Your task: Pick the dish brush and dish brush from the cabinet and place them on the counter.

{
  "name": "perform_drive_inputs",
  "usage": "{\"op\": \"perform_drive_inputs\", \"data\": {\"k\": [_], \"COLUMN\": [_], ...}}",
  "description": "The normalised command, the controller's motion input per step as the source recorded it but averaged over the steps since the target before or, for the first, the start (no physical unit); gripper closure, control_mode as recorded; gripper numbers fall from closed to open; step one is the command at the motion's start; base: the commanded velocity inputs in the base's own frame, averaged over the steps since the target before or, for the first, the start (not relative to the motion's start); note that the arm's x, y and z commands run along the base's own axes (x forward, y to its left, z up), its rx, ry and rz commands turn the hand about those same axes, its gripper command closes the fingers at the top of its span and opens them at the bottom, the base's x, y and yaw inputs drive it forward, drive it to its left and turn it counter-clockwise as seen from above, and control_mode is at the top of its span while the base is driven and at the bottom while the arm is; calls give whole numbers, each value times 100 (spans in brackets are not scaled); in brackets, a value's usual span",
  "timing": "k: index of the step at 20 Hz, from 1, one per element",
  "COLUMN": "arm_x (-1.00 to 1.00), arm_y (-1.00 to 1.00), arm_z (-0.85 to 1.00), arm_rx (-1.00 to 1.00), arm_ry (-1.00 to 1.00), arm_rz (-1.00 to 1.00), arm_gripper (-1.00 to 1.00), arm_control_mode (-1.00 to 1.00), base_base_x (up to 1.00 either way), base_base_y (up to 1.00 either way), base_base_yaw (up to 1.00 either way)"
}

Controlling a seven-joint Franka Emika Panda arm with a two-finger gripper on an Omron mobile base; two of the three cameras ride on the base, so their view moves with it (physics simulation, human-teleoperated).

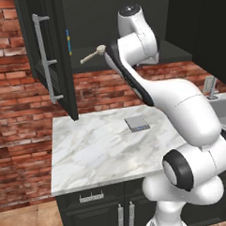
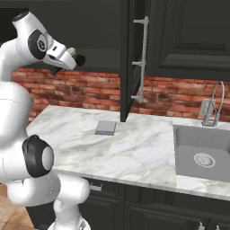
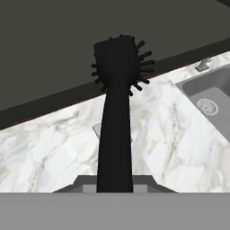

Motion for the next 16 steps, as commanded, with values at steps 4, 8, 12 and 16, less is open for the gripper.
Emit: {"op": "perform_drive_inputs", "data": {"k": [4,8,12,16], "arm_x": [-39,-37,-33,-32], "arm_y": [0,0,0,0], "arm_z": [-2,-5,-11,-12], "arm_rx": [0,0,0,0], "arm_ry": [0,0,1,1], "arm_rz": [0,0,0,0], "arm_gripper": [100,100,100,100], "arm_control_mode": [-100,-100,-100,-100], "base_base_x": [0,0,0,0], "base_base_y": [0,0,0,0], "base_base_yaw": [0,0,0,0]}}
